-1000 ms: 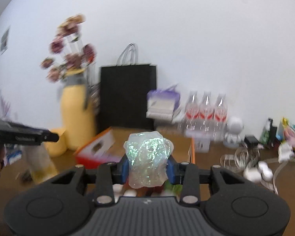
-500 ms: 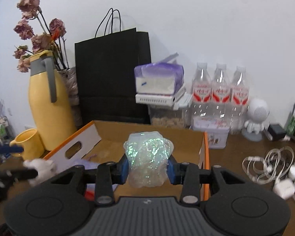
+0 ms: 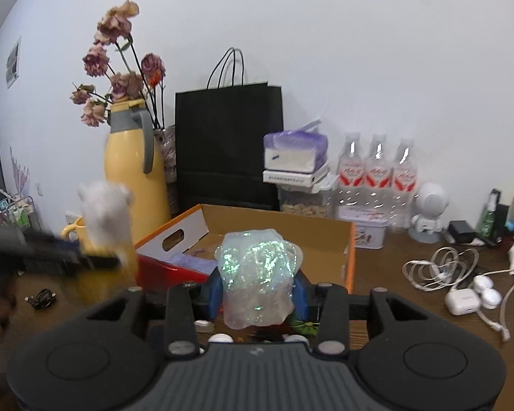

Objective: Organize objects
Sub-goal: 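Place the plush toy in the box with the left gripper while the right places the bag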

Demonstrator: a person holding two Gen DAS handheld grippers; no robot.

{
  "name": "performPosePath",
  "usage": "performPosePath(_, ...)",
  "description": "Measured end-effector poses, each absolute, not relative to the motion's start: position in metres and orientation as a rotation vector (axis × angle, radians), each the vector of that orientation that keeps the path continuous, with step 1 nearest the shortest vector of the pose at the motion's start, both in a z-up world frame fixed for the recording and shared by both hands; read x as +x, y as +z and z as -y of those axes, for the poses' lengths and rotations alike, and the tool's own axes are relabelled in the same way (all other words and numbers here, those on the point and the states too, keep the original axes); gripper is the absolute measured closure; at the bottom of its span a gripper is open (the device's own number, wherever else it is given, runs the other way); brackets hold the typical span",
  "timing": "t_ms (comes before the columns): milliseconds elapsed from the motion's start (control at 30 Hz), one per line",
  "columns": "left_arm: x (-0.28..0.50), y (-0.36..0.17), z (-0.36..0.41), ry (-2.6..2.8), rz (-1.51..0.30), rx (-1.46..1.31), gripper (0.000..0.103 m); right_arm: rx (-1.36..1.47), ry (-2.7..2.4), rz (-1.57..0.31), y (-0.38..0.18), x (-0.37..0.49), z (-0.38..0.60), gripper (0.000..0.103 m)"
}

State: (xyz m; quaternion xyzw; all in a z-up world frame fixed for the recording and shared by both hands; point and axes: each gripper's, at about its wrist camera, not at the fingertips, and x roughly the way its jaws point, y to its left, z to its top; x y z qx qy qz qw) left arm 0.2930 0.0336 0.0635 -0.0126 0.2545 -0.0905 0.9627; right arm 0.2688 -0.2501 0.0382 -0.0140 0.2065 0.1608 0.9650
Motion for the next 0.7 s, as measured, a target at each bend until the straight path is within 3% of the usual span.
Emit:
performPosePath(167, 0.391, 0.088, -0.017, -0.13, -0.534, 0.033, 0.051, -0.045, 0.318, -0.452, 0.056, 0.327, 0.248, 0.064)
performPosePath(267, 0.473, 0.06, -0.01, -0.071, -0.644, 0.098, 0.051, -0.051, 0.289, -0.554, 0.052, 0.41, 0.241, 0.06)
performPosePath(400, 0.542, 0.009, -0.012, -0.028, -0.767, 0.124, 0.049, -0.166, 0.14, -0.699, 0.005, 0.518, 0.226, 0.058)
performPosePath(467, 0.551, -0.003, -0.023, 0.001, -0.787, 0.058, 0.045, -0.212, 0.12, -0.745, -0.018, 0.55, 0.221, 0.057)
performPosePath(500, 0.551, -0.006, -0.028, 0.001, -0.783, 0.03, 0.042, -0.229, 0.112, -0.762, -0.028, 0.56, 0.219, 0.051)
performPosePath(633, 0.545, -0.011, -0.036, -0.044, -0.764, -0.023, 0.023, -0.261, 0.089, -0.811, -0.041, 0.577, 0.218, 0.044)
performPosePath(700, 0.543, -0.011, -0.031, -0.058, -0.777, -0.026, 0.019, -0.294, 0.113, -0.788, -0.041, 0.579, 0.217, 0.031)
